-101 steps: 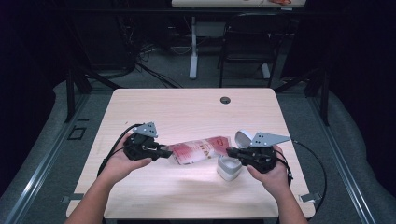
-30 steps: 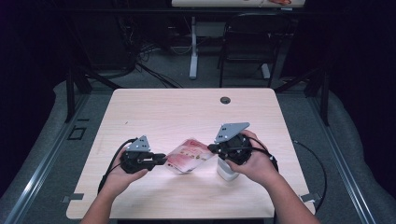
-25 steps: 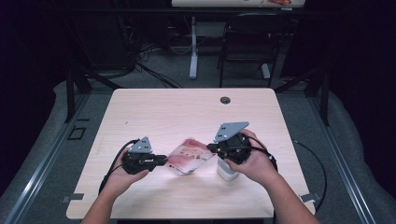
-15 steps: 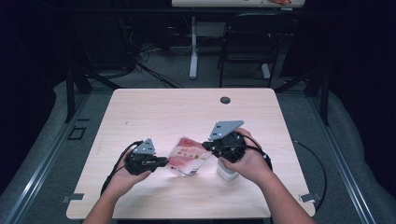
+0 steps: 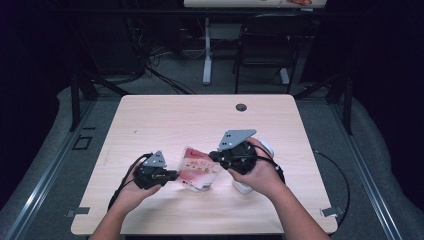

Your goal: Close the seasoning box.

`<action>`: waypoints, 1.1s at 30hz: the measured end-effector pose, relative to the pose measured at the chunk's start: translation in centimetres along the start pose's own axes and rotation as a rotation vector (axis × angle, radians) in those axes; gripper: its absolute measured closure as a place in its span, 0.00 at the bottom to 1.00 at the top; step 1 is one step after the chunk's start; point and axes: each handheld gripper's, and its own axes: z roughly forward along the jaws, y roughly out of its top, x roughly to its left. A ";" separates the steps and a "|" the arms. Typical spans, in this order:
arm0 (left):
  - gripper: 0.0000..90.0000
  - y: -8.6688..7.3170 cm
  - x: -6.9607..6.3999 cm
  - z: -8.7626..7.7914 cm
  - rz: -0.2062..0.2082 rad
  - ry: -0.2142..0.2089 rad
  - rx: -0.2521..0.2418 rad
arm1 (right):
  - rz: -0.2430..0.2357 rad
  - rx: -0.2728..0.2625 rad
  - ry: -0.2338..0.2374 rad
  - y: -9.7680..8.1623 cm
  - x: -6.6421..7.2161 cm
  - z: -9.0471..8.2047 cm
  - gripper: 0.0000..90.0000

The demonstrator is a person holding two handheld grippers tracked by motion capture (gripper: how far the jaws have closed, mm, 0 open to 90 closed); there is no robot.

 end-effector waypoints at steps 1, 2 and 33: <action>0.94 0.0 0.0 0.0 0.001 0.002 0.001 | 0.008 -0.009 0.002 0.0 0.0 0.0 0.97; 0.94 0.0 0.0 -0.1 0.002 0.002 0.002 | 0.009 -0.013 0.001 -0.1 0.1 0.0 0.97; 0.63 -1.4 0.2 -2.3 -0.056 -0.020 -0.074 | 0.144 -0.189 0.020 -0.6 -1.3 -2.5 0.77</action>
